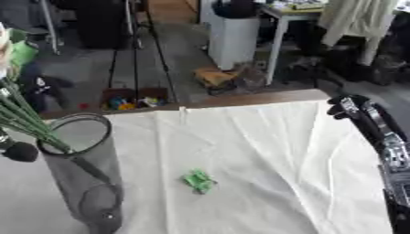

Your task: Arrange flowers into the vase.

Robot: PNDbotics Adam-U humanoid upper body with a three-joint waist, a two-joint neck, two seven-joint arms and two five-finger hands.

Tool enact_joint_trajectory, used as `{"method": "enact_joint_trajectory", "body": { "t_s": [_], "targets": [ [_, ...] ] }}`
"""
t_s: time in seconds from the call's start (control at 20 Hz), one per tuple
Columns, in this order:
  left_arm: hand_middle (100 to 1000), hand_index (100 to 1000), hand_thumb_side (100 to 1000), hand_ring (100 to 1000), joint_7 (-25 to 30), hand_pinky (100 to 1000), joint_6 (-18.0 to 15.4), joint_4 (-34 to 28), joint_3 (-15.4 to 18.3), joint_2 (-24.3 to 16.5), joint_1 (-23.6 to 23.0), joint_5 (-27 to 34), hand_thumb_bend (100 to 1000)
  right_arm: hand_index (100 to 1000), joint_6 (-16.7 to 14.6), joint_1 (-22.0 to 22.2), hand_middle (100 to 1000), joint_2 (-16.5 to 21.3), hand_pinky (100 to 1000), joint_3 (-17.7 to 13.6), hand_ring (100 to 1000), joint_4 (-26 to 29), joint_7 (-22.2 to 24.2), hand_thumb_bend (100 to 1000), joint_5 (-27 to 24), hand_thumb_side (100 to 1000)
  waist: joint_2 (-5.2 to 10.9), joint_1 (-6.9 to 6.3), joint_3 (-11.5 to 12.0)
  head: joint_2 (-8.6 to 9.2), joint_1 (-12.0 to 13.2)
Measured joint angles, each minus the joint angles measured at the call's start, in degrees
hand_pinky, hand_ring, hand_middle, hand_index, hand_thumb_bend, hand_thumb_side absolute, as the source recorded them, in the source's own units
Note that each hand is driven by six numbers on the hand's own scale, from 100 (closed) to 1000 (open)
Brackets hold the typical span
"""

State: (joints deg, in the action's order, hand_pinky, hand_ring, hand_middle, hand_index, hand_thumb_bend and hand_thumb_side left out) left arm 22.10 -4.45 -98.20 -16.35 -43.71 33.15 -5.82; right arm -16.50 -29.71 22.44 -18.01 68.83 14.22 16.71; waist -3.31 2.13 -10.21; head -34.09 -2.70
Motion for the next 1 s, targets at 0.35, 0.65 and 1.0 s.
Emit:
{"method": "enact_joint_trajectory", "body": {
  "t_s": [0.35, 0.65, 1.0],
  "targets": [
    [586, 900, 791, 737, -0.17, 868, 0.51, -2.24, 0.32, -0.23, -2.9, 2.06, 1000, 516, 0.03, 0.05, 689, 0.0, 662, -0.01, 645, 0.01, -0.01, 100, 0.0, 960, 0.0, -0.2, 0.08, 0.0, -0.2],
    [575, 892, 789, 725, -1.44, 865, 1.94, -4.98, 1.98, -0.72, -6.02, 4.33, 1000, 516, 0.06, 0.29, 689, 0.0, 662, -0.05, 645, 0.03, -0.03, 100, 0.0, 960, 0.01, -0.18, 0.35, 0.0, -0.4],
    [570, 887, 789, 719, -3.44, 861, 3.58, -5.49, 3.16, -0.72, -7.44, 5.21, 1000, 516, 0.06, 0.42, 689, 0.0, 662, -0.17, 646, 0.04, -0.03, 100, -0.01, 960, 0.01, -0.09, 0.51, 0.0, -0.44]
  ]
}}
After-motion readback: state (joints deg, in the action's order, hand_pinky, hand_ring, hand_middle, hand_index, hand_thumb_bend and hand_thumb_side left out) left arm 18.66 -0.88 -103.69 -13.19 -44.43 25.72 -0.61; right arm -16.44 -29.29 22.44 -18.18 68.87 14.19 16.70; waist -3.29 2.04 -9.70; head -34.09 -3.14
